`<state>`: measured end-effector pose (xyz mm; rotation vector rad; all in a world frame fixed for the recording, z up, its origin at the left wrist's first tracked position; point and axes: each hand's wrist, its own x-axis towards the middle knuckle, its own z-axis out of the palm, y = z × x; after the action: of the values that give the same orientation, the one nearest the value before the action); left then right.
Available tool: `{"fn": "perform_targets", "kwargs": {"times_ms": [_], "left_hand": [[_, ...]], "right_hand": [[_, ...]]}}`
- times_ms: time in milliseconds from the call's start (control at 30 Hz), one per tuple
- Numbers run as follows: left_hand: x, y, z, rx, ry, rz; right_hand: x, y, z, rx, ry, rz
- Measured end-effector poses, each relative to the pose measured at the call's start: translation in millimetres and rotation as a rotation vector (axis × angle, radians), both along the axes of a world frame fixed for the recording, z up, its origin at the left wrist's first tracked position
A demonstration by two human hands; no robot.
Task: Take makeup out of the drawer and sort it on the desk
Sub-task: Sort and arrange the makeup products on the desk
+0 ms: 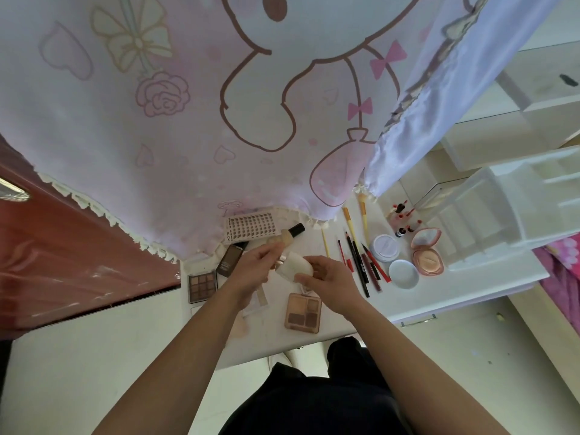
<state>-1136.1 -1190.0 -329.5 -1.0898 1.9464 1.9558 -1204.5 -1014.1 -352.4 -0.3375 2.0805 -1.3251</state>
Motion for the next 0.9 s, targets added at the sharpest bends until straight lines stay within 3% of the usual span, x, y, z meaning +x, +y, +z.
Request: {"fn": "perform_targets", "kwargs": {"times_ms": [133, 233, 300, 467, 667, 833, 900], "left_hand": [[-2, -4, -3, -0.391, -0.114, -0.066], [-6, 2, 4, -0.451, -0.156, -0.064], [-9, 6, 6, -0.423, -0.111, -0.025], [-10, -2, 14, -0.03, 0.114, 0.003], [-12, -2, 22, -0.091, 0.108, -0.112], [-12, -8, 21, -0.011, 0.157, -0.126], [-12, -9, 19, -0.079, 0.133, -0.172]], "right_hand": [[2, 1, -2, -0.044, -0.016, -0.055], [2, -2, -5, -0.06, -0.033, -0.082], [-1, -2, -6, -0.093, -0.076, -0.117], [-11, 5, -6, -0.096, -0.114, -0.099], [-9, 6, -8, -0.089, -0.152, -0.025], [-12, 12, -3, -0.166, -0.222, -0.124], [-16, 16, -2, -0.165, -0.223, -0.108]]}}
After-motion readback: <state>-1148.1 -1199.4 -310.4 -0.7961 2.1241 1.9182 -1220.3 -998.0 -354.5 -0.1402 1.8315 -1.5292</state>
